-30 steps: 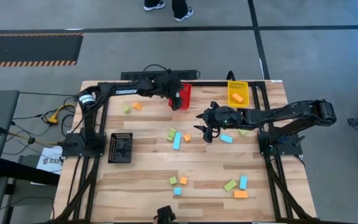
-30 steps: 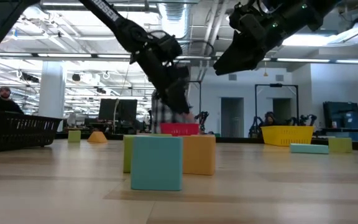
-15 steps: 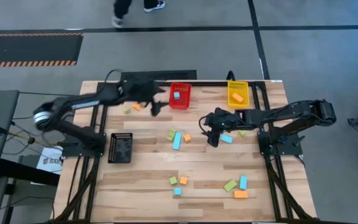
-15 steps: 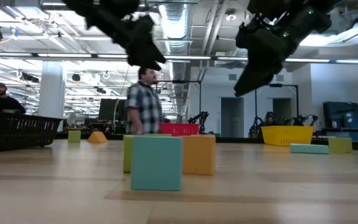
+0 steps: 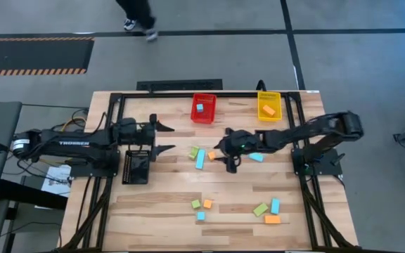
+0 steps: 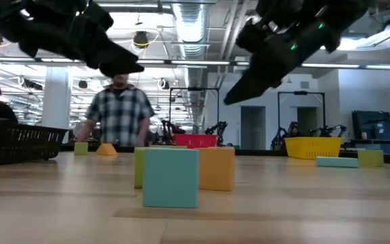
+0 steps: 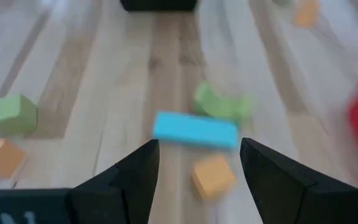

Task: Sort & place blocks by color
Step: Put the green block into the black bin

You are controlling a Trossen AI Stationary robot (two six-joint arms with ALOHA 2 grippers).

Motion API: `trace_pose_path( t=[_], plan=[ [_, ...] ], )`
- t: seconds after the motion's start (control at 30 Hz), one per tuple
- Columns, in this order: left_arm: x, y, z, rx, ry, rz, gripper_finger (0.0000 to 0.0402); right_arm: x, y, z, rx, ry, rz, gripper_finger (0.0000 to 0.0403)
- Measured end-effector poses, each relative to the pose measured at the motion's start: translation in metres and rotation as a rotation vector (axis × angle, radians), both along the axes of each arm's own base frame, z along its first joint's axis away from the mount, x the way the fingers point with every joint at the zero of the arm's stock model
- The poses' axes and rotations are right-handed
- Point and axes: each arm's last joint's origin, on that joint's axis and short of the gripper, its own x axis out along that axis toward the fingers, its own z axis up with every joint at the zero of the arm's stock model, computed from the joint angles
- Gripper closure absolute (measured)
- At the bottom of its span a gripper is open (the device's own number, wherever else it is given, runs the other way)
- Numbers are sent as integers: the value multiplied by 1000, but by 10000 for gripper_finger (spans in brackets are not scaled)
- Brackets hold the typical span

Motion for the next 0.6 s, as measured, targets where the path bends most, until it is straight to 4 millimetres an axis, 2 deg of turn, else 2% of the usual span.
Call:
trace_pose_path(
  t=[0.2, 0.4, 0.6],
  plan=[
    [-5, 0, -12, -1, 53, 5, 95, 20, -10, -17, -32, -11, 101, 154],
    [-5, 2, -11, 33, 39, 15, 95, 24, -26, -35, 10, 31, 142, 154],
    [-6, 7, -11, 28, 40, 40, 95, 27, -33, -50, 37, 39, 208, 154]
  ],
)
